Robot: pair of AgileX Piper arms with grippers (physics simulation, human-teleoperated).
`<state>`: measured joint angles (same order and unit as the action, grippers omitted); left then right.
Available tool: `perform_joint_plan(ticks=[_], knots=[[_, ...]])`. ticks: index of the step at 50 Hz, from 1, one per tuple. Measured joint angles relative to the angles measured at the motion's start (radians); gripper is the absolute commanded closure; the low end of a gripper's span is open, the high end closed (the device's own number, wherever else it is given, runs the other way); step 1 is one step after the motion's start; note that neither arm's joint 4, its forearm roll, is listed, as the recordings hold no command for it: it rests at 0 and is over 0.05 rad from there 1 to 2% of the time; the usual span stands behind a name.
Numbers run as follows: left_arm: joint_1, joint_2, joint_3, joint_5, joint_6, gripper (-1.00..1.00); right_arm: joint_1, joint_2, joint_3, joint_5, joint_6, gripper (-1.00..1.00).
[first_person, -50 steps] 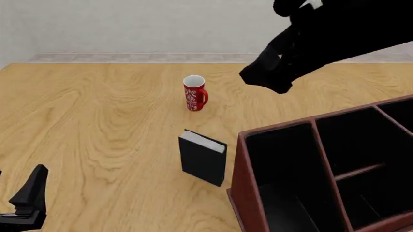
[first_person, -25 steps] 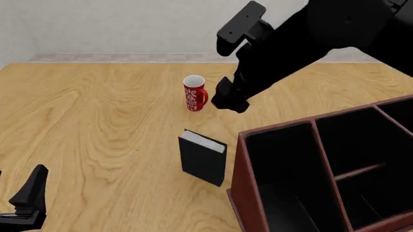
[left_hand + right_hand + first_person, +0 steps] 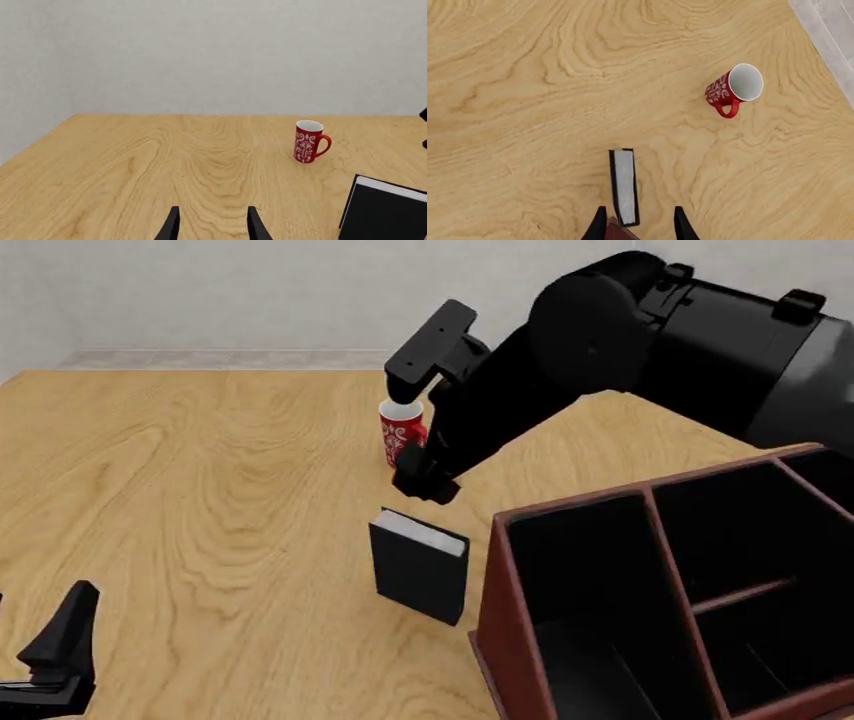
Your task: Pick up the book and place it in the left compartment of the caddy.
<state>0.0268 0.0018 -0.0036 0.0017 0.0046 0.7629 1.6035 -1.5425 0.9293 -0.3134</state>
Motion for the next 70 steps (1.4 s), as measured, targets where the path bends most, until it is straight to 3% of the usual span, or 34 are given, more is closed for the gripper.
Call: perform_joint_plan(ticks=[31, 70], knots=[[0.0, 0.0, -0.004, 0.004, 0.0, -1.0, 0.048, 0.096, -0.007, -0.066, 0.06, -1.0], [0.0, 0.0, -0.005, 0.004, 0.0, -1.0, 0.02, 0.198, -0.01, -0.105, 0.083, -1.0]])
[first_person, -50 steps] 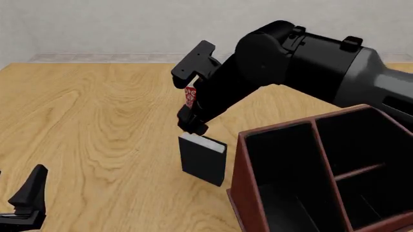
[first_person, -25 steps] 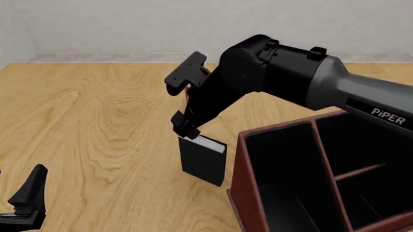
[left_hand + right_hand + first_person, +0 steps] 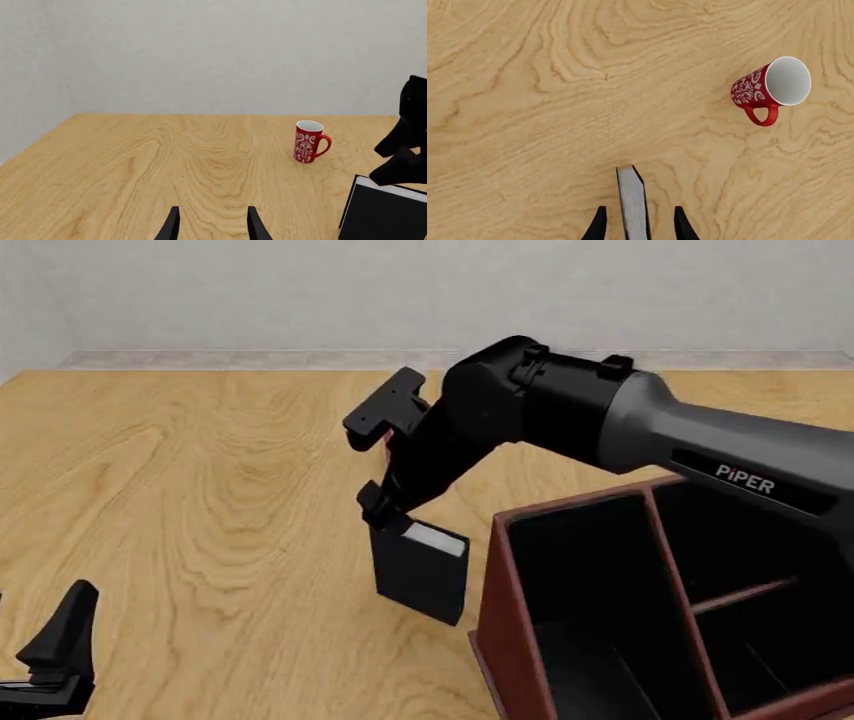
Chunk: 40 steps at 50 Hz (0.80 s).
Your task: Pick up the book and place it in the left compartment of the caddy.
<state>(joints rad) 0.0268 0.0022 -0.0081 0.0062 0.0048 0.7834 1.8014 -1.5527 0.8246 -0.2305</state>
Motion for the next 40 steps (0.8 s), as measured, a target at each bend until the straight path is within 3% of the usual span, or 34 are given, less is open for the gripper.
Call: perform_joint_plan(ticks=[40], knots=[[0.0, 0.0, 0.0, 0.0, 0.0, -1.0, -0.016, 0.089, 0.032, -0.046, 0.016, -1.0]])
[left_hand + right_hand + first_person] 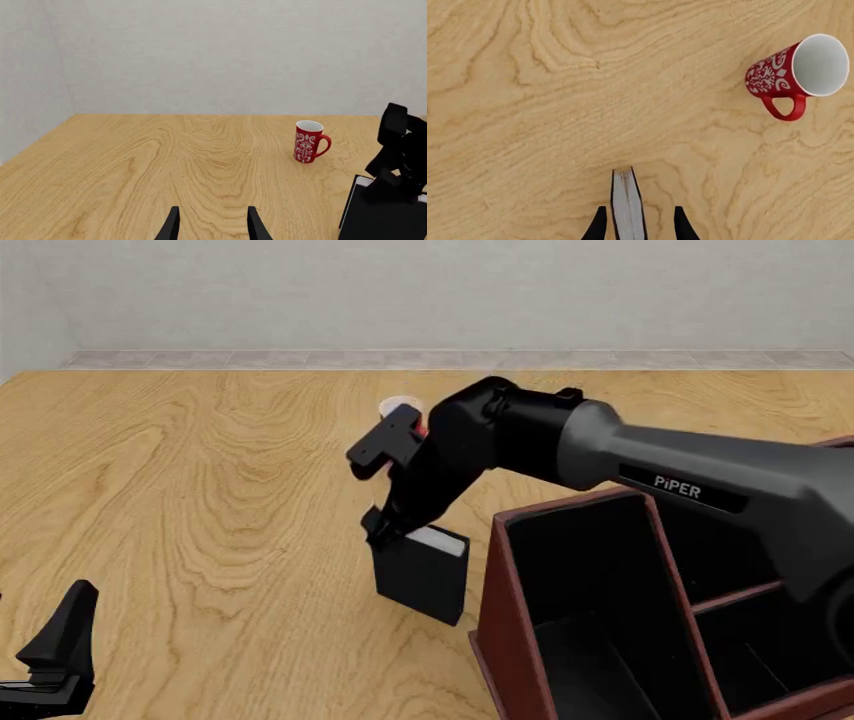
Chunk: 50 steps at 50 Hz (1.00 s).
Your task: Pick up the book and place it in the left compartment of the caddy.
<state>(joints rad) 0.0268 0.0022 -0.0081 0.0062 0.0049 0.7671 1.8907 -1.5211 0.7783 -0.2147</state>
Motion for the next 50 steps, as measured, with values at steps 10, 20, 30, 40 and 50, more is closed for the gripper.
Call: perform_joint_plan(ticks=[10, 20, 30, 40, 50], knots=[[0.0, 0.0, 0.0, 0.0, 0.0, -1.0, 0.008, 0.017, 0.006, -0.011, 0.012, -1.0], [0.0, 0.0, 0.0, 0.0, 0.0, -1.0, 0.011, 0.037, 0.009, -0.022, 0.02, -1.0], [0.0, 0.0, 0.0, 0.0, 0.0, -1.0, 0.01, 0.046, 0.012, -0.029, 0.014, 1.0], [0.0, 0.0, 0.0, 0.0, 0.0, -1.0, 0.014, 0.044, 0.013, -0.027, 0.005, 1.0], [0.0, 0.0, 0.0, 0.0, 0.0, -1.0, 0.019, 0.028, 0.007, -0.018, 0.002, 1.0]])
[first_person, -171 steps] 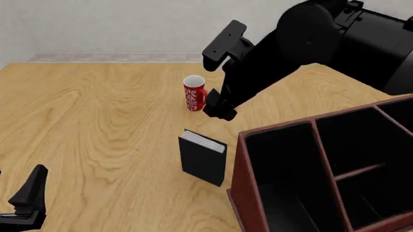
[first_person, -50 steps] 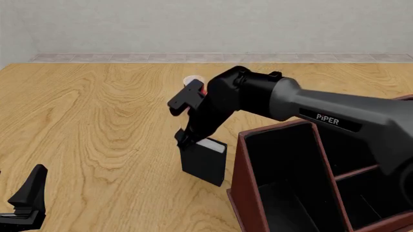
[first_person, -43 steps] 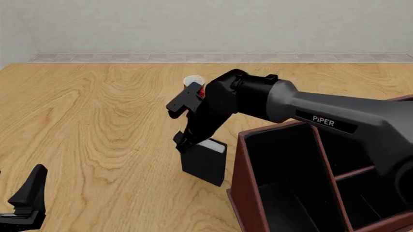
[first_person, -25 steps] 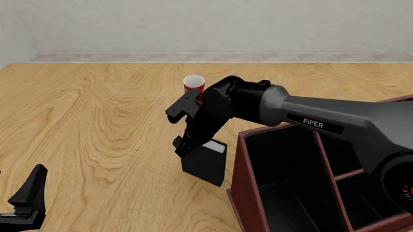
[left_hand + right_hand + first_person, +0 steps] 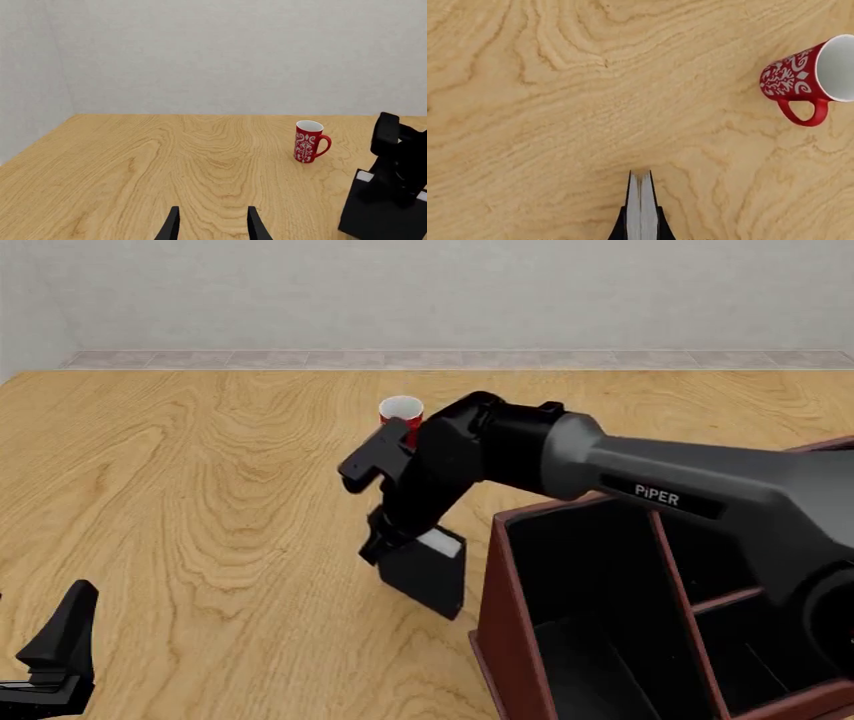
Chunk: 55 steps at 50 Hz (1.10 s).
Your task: Pick up the book and place it in the left compartment of the caddy.
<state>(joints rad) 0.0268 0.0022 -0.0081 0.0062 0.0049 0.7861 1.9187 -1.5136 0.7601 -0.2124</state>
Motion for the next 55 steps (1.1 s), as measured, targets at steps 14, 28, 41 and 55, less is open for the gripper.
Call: perform_joint_plan(ticks=[14, 28, 41, 55], knots=[[0.0, 0.0, 0.0, 0.0, 0.0, -1.0, 0.03, -0.072, -0.01, 0.03, -0.004, 1.0], [0.0, 0.0, 0.0, 0.0, 0.0, -1.0, 0.077, -0.185, -0.005, 0.077, 0.016, 1.0], [0.0, 0.0, 0.0, 0.0, 0.0, -1.0, 0.145, -0.286, -0.025, 0.125, 0.064, 1.0], [0.0, 0.0, 0.0, 0.0, 0.0, -1.0, 0.218, -0.378, -0.053, 0.177, 0.143, 1.0]])
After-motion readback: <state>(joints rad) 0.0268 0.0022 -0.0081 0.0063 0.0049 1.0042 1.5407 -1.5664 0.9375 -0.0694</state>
